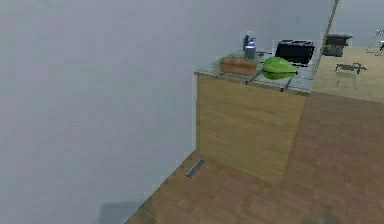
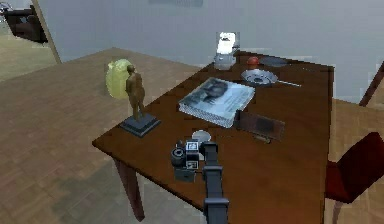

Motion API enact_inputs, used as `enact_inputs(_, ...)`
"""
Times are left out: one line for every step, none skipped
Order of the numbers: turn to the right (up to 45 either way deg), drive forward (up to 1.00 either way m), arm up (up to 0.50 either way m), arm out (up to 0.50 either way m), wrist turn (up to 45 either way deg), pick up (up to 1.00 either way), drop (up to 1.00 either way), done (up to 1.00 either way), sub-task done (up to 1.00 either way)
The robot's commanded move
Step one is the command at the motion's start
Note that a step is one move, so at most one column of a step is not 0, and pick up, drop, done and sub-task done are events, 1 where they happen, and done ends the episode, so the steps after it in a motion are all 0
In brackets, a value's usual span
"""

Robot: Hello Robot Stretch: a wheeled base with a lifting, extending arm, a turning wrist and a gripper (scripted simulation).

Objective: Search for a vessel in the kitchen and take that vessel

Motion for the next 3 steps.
enact_inputs(0.0,0.00,0.00,0.00,0.0,1.00,0.00,0.00,0.00)
enact_inputs(0.0,0.00,0.10,0.00,0.0,0.00,0.00,0.00,0.00)
enact_inputs(0.0,0.00,0.00,0.00,0.0,0.00,0.00,1.00,0.00)
